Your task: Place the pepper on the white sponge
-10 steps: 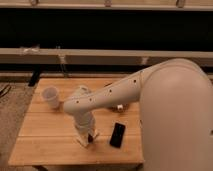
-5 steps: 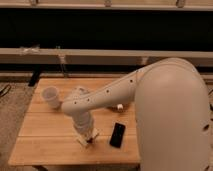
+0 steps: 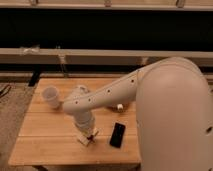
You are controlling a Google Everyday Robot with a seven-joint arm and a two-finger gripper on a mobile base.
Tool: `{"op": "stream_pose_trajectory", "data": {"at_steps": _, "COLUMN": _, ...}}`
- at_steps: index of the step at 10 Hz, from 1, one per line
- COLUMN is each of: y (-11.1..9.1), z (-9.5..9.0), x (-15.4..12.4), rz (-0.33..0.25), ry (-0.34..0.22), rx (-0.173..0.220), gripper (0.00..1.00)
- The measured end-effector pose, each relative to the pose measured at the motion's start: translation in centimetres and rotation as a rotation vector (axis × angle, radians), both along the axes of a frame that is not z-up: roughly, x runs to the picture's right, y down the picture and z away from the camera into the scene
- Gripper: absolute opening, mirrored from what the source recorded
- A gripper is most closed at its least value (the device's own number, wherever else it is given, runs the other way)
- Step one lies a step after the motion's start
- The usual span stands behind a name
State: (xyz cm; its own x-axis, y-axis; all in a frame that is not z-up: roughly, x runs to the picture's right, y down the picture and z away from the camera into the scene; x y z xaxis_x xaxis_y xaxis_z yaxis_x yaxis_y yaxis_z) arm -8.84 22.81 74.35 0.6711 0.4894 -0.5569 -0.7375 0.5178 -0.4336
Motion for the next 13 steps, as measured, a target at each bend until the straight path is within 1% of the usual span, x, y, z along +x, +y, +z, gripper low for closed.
{"op": "stream_pose_trajectory", "data": {"at_steps": 1, "y": -0.11, "z": 0.02, "x": 0.03, "rz": 0.006, "ry": 0.003, "rx": 0.005, "gripper": 0.27}}
{"op": "stream_pose_trajectory", "data": {"at_steps": 3, "y": -0.5, "z": 0.09, "x": 0.21, "rz": 0.021, "ry": 0.007, "rx": 0.016, "gripper": 0.49}}
{"op": "stream_pose_trajectory", "data": {"at_steps": 5, "y": -0.66, "z": 0.04, "x": 0.38, "rz": 0.029, "ry": 0.011, "rx": 0.019, "gripper": 0.69}}
{"op": "stream_pose_trajectory", "data": {"at_steps": 6, "y": -0.74, "z": 0.02, "x": 0.5, "rz": 0.033, "ry": 0.014, "rx": 0.022, "gripper": 0.78}}
{"op": "stream_pose_trajectory", "data": {"at_steps": 7, "y": -0.77, "z": 0.03, "x": 0.55, "rz": 0.035, "ry": 0.015, "rx": 0.023, "gripper": 0.8}}
{"op": "stream_pose_trajectory", "data": {"at_steps": 13, "y": -1.04, "z": 0.11, "x": 0.62, "rz": 0.05, "ry": 0.018, "rx": 0.03, "gripper": 0.8}}
